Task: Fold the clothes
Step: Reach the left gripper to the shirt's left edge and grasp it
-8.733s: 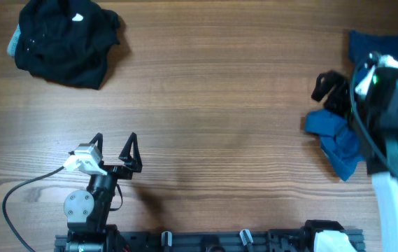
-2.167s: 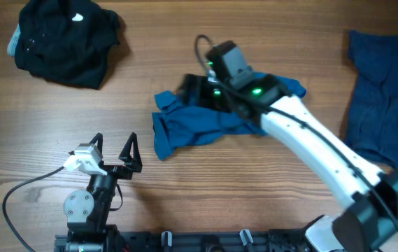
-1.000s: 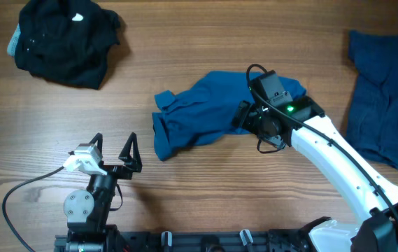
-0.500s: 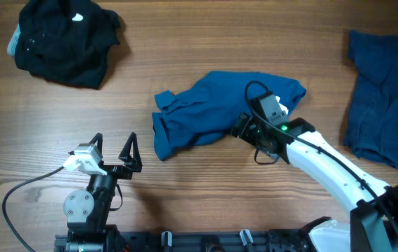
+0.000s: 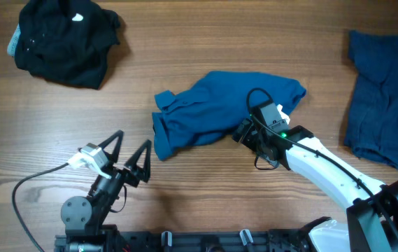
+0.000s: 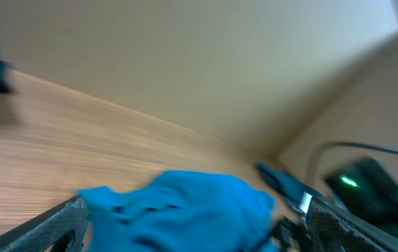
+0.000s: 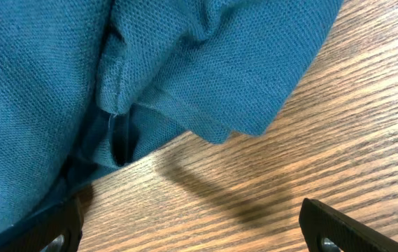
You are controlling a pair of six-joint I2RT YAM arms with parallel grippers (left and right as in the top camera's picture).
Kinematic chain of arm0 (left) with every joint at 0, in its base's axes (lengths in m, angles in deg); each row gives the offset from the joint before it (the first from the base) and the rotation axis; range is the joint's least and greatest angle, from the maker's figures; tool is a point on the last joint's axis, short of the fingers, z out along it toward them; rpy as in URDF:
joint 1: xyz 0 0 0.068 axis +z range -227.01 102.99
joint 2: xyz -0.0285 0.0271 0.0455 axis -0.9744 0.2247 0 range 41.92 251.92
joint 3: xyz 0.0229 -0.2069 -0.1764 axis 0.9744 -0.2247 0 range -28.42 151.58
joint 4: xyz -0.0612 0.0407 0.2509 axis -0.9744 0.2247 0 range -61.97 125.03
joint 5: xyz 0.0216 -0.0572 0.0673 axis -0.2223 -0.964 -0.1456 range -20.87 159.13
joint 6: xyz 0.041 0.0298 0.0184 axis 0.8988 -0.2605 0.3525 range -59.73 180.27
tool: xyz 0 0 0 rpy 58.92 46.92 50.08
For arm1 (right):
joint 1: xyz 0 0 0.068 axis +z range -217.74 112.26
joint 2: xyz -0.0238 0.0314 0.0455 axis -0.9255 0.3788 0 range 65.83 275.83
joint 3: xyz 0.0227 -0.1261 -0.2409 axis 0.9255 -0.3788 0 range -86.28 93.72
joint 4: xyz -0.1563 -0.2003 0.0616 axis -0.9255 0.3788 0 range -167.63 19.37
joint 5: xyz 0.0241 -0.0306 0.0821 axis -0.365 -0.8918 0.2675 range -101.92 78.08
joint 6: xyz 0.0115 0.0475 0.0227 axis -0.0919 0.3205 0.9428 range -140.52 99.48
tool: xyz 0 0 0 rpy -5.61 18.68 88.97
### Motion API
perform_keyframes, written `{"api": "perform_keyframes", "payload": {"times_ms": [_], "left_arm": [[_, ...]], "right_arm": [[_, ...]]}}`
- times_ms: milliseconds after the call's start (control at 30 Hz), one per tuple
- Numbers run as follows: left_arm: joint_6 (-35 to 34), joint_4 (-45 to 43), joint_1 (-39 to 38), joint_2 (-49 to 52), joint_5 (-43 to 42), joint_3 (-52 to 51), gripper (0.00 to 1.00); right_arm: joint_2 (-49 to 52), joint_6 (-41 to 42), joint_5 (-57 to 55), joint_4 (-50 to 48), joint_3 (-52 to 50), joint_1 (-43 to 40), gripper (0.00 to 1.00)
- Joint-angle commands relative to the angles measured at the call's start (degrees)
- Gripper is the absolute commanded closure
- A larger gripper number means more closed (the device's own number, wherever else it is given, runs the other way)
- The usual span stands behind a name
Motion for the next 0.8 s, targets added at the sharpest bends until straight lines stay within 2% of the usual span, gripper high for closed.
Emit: {"api": "perform_keyframes", "payload": {"times_ms": [0,67,200,333,367,533,667,767], "left_arm": [[-1.3,1.2,-0.2,1.0,-7.5,4.2,0.00],[0.9,5.0,-0.2,3.4,-5.3,8.7,0.01],[1.7,19.6,-0.2,12.2,2.6,17.8,0.01],[1.7,28.3,-0.2,24.9,6.1,24.3,0.01],[2.5,29.7,-0.3,31.2,5.5,26.3,0.01],[4.5,30.4,-2.5,43.6,5.0,28.5,0.00],[2.2,29.5,-2.8,51.0,4.2,28.5,0.00],[0.3,26.5,-2.8,55.3,-2.6,28.5,0.00]], "right_arm": [[0.1,0.9,-1.0,-0.5,-0.2,0.0,0.00],[0.1,1.0,-1.0,-0.5,-0.2,0.0,0.00],[0.1,1.9,-1.3,-0.5,-0.2,0.0,0.00],[0.1,2.1,-1.4,-0.5,-0.2,0.0,0.00],[0.1,2.1,-1.5,-0.6,-0.2,0.0,0.00],[0.1,2.0,-1.8,-0.7,-0.2,0.0,0.00],[0.1,1.9,-2.1,-0.7,-0.2,0.0,0.00],[0.1,2.0,-2.4,-0.7,-0.2,0.0,0.00]]}}
